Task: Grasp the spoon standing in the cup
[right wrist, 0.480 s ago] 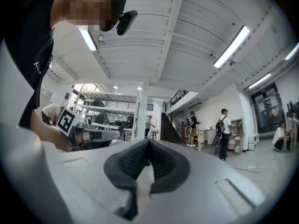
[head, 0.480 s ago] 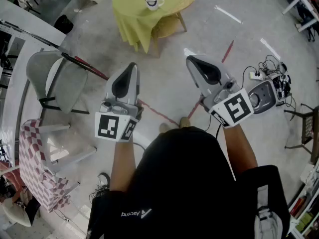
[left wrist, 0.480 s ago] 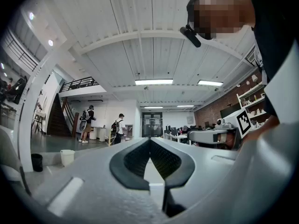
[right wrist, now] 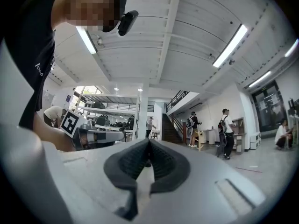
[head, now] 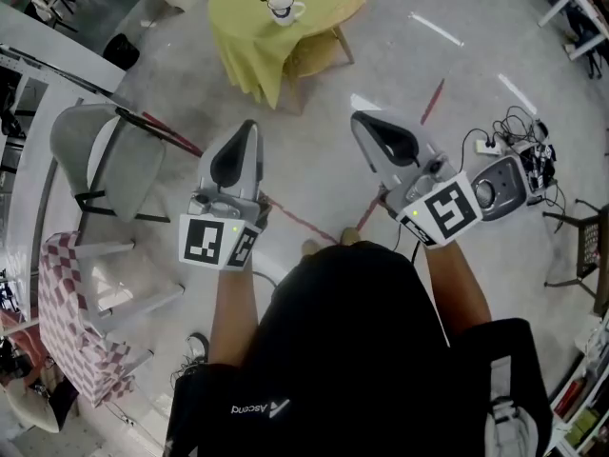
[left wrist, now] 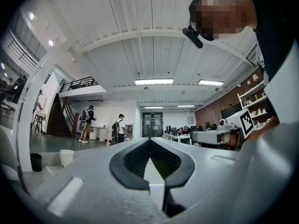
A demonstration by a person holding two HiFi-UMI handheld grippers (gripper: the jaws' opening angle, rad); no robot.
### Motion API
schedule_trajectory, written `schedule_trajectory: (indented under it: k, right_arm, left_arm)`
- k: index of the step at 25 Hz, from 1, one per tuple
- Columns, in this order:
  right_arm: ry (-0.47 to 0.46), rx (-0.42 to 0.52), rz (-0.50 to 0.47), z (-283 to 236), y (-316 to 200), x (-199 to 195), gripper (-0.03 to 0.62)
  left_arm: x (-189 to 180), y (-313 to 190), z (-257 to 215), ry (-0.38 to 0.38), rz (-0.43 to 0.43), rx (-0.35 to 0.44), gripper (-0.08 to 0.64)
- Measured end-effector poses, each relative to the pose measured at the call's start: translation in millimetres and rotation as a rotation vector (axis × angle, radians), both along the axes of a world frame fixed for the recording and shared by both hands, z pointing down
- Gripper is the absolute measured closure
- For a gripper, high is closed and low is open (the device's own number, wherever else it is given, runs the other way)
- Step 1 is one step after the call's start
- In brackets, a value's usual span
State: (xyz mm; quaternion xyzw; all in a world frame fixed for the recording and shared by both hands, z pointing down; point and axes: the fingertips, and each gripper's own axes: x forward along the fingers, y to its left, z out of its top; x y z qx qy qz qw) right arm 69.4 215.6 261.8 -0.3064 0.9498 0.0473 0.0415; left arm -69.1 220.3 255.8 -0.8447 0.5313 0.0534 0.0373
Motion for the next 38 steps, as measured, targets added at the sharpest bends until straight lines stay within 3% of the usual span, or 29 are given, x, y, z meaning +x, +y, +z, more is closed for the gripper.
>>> schedule_trajectory:
  k: [10,14,23,31,38]
  right_arm:
    - [-0.003,0.038,-0.045,-2,-34,52,0.589]
    - [0.006,0.048,-0.054,-3,-52,55,0.589]
    - [0.009,0.028,-0.037,11,-137,26,0.589]
    - [0.043,0.020,-0.011,13,-280,-35,0.589]
    - [0.082,-0.011,0.020,20,-396,-93,0.589]
  left_arm:
    - [49,-39,-11,-0.031,-0.034,0.027,0.551]
    - [48,-59,-10,-0.027,-0.051,0.024,0.551]
    - [17,-152,11,-0.010,-0.050,0.014,0.551]
    - [-44,-303,29,-0.033,-0.044,-0.018,0.551]
    - [-86,-420,61,-0.040,-0.012,-0.113,0.549]
